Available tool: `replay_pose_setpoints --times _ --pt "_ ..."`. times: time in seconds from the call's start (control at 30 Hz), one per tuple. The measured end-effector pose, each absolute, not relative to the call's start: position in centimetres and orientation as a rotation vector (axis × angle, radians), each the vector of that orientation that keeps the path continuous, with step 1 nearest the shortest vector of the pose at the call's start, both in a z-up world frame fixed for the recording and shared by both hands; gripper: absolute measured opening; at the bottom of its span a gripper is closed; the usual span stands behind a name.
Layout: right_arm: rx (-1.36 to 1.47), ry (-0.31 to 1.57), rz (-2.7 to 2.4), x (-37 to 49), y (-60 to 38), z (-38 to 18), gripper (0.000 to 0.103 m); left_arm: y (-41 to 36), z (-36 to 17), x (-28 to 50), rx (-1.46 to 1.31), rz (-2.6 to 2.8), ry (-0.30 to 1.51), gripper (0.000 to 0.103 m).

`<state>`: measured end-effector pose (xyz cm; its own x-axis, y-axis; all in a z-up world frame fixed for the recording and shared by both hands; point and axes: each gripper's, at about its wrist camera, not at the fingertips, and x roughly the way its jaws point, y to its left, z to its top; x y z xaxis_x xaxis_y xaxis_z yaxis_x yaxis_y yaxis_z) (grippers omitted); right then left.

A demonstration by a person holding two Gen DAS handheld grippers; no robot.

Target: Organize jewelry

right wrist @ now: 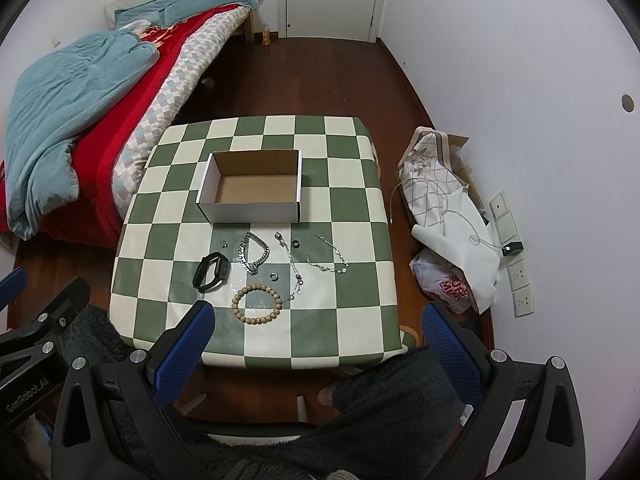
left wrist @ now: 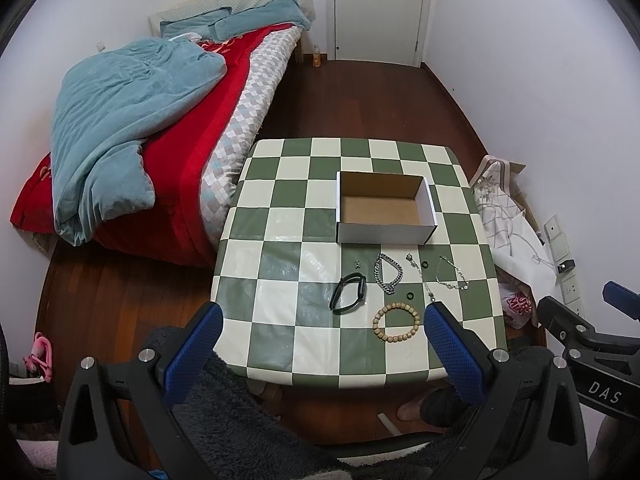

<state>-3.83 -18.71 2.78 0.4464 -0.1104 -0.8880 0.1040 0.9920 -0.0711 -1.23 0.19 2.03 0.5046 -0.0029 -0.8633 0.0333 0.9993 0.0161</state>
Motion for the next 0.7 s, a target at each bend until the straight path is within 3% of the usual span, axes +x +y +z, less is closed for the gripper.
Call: replay_pose_setpoints --times 0.7 --pt "-0.013 1.090 -0.131 -4.05 -18.27 3.57 0.103 1.03 2.71 -1.74 0.023 -0.025 1.021 0.103"
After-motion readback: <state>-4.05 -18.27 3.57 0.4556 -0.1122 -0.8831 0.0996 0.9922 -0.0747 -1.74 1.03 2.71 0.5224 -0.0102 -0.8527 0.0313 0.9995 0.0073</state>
